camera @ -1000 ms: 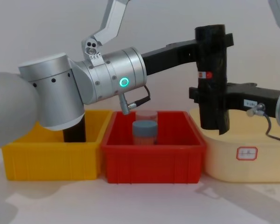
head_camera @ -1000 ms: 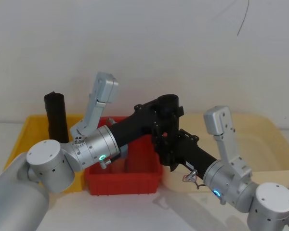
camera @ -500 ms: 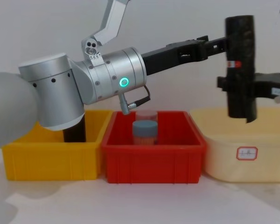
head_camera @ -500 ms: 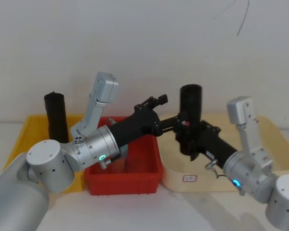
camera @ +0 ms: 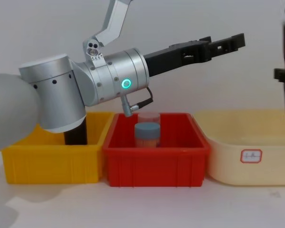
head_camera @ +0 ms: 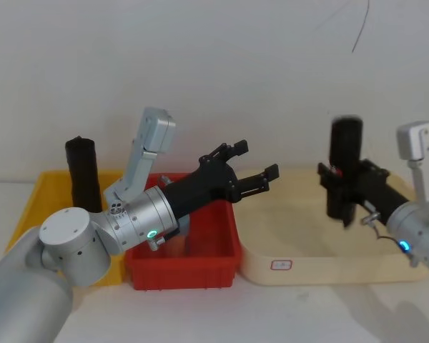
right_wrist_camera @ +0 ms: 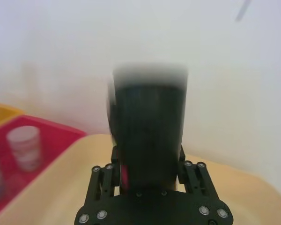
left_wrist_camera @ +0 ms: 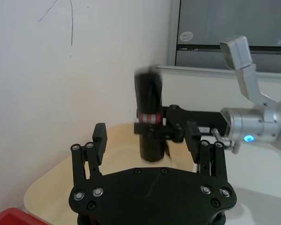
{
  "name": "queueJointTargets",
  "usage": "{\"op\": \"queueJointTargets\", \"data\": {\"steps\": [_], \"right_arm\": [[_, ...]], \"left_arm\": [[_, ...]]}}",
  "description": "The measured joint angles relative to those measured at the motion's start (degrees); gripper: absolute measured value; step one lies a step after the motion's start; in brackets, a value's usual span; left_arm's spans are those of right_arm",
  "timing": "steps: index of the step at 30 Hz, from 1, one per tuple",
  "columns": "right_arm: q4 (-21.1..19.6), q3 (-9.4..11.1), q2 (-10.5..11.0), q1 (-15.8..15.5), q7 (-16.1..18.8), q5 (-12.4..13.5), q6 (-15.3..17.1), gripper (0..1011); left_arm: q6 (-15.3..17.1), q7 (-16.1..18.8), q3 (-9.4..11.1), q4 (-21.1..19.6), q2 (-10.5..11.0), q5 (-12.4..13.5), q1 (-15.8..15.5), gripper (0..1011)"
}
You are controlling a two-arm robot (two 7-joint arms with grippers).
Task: Pick up the garbage bag with the one hand and transfer it to the other hand.
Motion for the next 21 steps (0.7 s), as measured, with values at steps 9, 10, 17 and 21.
{"op": "queueJointTargets", "data": {"steps": [9, 10, 17, 21], "right_arm": [[1.33, 1.26, 2.33, 1.18, -0.73, -1.87, 1.36, 869], [1.28, 1.26, 2.50, 1.20, -0.73, -1.97, 1.43, 886], [-0.70, 0.55, 4.13, 1.33, 0.21, -3.70, 2.59, 1000], [-1.58, 0.05, 4.53, 1.49, 0.98, -4.32, 2.75, 1000]], "left_arm": [[0.00, 0.00, 0.00, 0.00, 0.00, 0.00, 0.00, 1001], [0.00, 0.00, 0.00, 0.00, 0.00, 0.00, 0.00, 1002], [-0.14, 0.73, -0.13, -0.35, 0.28, -0.01, 0.32, 1001], [-0.31, 1.94, -0.51, -1.15, 0.82, -0.01, 0.87, 1002]]}}
